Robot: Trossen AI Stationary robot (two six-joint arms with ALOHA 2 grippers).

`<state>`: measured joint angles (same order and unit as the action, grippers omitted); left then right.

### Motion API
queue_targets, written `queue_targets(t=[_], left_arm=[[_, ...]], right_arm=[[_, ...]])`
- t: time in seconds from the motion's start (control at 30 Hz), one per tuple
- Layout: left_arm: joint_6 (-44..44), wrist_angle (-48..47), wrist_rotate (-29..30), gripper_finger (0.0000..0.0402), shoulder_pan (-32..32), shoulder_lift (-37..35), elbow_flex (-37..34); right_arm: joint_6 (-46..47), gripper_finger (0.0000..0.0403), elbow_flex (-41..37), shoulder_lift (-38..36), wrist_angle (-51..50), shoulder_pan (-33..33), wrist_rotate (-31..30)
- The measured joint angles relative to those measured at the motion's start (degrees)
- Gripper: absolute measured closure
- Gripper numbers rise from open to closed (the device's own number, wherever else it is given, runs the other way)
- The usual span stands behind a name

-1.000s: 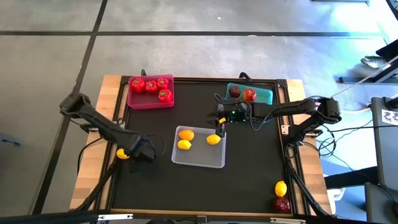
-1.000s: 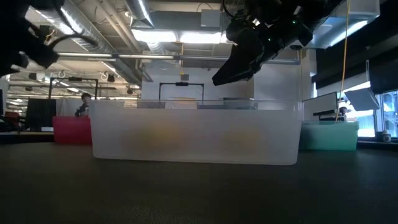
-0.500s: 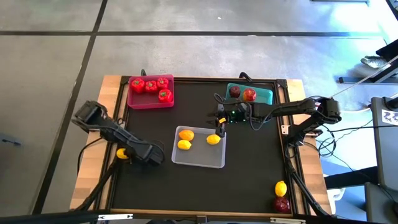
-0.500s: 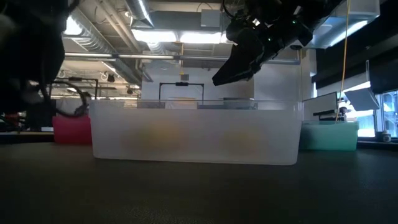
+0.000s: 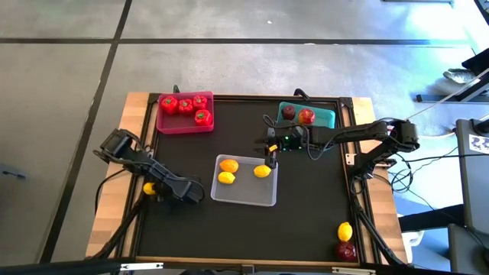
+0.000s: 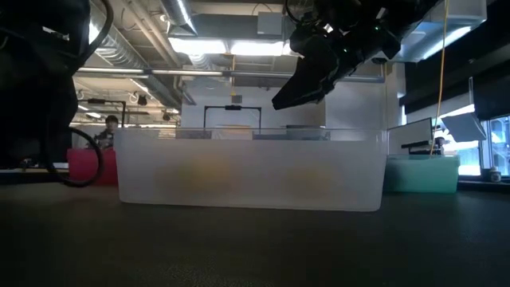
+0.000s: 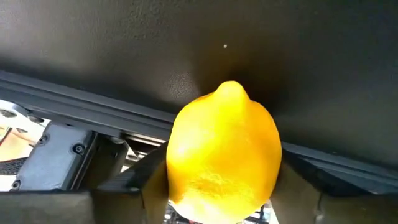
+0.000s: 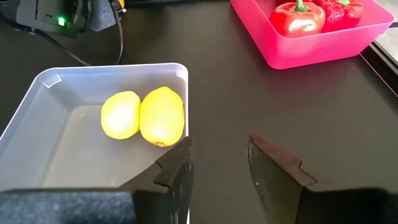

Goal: Sort produce into baskets
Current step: Put the lemon into the white bin

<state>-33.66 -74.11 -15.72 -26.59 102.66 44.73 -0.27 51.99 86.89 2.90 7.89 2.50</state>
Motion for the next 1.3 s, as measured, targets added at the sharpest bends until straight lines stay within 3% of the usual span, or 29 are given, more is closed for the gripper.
queue_targets(t=[0.23,0.47,0.67,0.87,1.07,1.3], left_arm=[[-0.49,-0.68,1.43,0.0199,0.00,-3.61,0.39],[-4.22,-1.92,6.74,0.0189,0.31,-11.65,4.40],[-4.37,-1.56,7.64,0.0186,1.55,-19.60,9.09],[-6.91,0.00,14.82,0.0184,4.17,-26.26,13.31],[-6.70,11.66,17.25,0.0183,7.96,-30.50,14.33],[-0.59,28.70,17.74,0.0183,12.23,-30.42,14.34]], right_arm=[[0.08,0.0251,0.00,0.00,0.00,-0.01,0.00],[1.82,0.0251,0.01,0.00,0.04,-0.05,0.09],[2.86,0.0251,0.75,-1.32,-0.97,-2.34,1.13],[1.60,0.0251,4.05,-4.86,-6.67,-6.29,1.15],[4.02,0.0251,4.68,-10.04,-9.66,-11.12,1.16],[7.51,0.0251,4.68,-14.27,-16.25,-16.94,-1.19]])
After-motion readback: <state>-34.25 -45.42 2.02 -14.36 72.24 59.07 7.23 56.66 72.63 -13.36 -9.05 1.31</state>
